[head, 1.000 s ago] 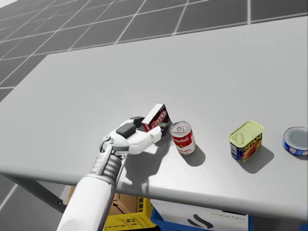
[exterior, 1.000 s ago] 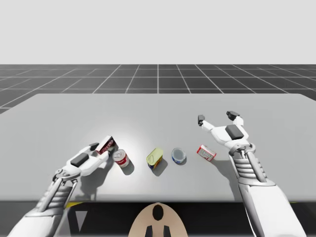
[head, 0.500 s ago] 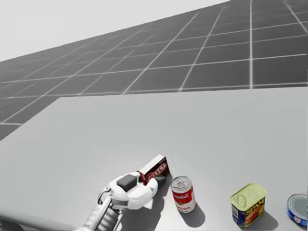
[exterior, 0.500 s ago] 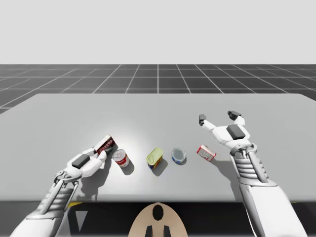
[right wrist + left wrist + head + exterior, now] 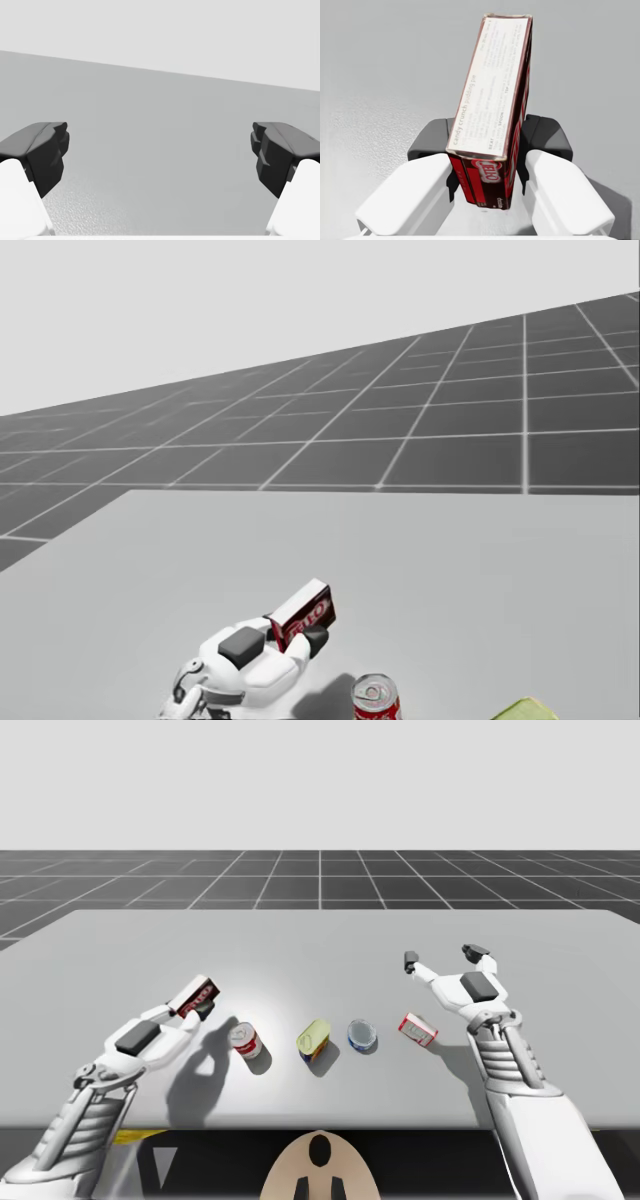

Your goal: Grasp the pudding box and hold it up.

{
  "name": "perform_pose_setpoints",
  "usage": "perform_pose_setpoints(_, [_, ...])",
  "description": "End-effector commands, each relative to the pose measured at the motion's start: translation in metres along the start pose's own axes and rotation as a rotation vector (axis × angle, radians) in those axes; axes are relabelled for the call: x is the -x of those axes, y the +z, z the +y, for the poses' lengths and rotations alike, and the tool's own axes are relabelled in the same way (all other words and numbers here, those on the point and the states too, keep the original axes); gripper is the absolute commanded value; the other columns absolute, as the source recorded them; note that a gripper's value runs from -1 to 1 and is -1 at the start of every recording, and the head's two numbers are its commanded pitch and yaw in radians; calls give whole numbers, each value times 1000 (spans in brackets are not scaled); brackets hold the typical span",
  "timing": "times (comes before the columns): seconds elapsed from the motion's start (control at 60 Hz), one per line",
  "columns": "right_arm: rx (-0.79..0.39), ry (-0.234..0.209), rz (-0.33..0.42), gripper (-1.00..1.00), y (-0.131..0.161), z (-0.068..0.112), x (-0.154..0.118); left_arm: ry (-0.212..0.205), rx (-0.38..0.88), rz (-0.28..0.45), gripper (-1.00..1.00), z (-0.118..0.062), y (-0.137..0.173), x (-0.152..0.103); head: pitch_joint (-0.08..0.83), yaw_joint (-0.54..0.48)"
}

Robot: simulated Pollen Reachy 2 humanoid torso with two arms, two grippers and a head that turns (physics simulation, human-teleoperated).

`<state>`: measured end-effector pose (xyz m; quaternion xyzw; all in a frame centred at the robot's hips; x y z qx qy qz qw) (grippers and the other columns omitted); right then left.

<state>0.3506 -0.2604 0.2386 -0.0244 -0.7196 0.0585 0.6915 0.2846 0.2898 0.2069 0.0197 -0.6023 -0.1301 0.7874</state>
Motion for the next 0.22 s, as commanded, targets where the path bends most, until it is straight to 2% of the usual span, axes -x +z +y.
perform_pose_setpoints(0.017, [-16, -23, 6, -1000, 0, -2, 0, -52, -63, -148, 1000, 17, 14, -62, 274, 416])
perform_pose_setpoints(0.05, [-22, -31, 10, -1000, 0, -2, 0, -57, -71, -163, 1000, 18, 17, -69, 274, 415])
perform_pose_setpoints(0.1, [-54, -66, 16, -1000, 1, -2, -1, -61, -93, -209, 1000, 21, 23, -86, 273, 413])
perform_pose_setpoints(0.117, [-89, -116, 32, -1000, 2, -2, -2, -62, -104, -237, 1000, 23, 27, -97, 271, 412])
perform_pose_setpoints(0.133, [-95, -127, 35, -1000, 2, -2, -2, -62, -108, -248, 1000, 23, 29, -101, 270, 412])
perform_pose_setpoints(0.217, [-127, -152, 39, -1000, 3, -3, -2, -55, -134, -328, 1000, 24, 39, -129, 268, 409])
